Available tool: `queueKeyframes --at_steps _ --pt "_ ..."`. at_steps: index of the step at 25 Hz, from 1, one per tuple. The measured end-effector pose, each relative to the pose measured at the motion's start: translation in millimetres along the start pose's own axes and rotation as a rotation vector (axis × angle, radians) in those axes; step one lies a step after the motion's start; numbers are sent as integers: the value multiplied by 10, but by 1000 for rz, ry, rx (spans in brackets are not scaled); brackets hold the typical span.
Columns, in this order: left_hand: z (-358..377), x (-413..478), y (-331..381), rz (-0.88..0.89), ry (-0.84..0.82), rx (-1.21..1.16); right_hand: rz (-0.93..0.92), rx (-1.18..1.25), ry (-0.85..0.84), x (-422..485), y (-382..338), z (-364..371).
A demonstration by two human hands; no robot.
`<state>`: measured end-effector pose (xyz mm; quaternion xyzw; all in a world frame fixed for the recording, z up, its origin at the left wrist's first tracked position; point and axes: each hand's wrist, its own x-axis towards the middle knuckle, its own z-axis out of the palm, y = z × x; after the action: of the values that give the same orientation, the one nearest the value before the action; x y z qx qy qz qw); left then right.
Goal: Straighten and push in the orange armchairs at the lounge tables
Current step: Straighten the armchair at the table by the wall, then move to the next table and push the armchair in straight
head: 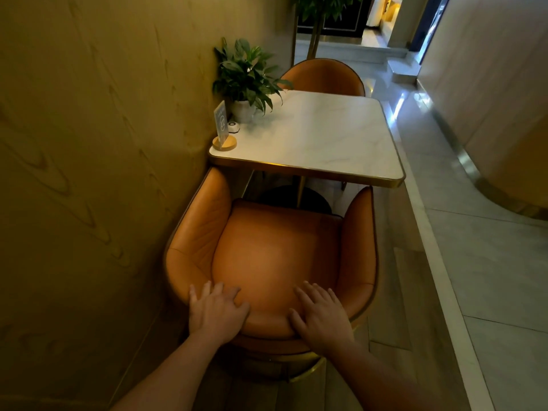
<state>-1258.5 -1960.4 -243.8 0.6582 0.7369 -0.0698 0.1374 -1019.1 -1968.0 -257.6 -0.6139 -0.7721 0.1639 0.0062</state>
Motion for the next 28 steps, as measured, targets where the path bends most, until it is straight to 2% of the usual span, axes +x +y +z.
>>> queueKeyframes --at_steps 5,12,16,20,28 --pt "-194 -79 6 10 -177 26 77 47 -52 -125 -135 -301" --pt "-640 -429 321 136 -43 22 150 117 85 -469 -144 -917" --pt "-886 -471 629 212 -23 13 199 203 127 -703 69 -1127" --pt "-1062 -458 1175 266 -83 -6 254 299 214 -943 501 -1383" --pt "-1405 -509 3024 371 56 -110 282 296 318 -1219 2163 -2197"
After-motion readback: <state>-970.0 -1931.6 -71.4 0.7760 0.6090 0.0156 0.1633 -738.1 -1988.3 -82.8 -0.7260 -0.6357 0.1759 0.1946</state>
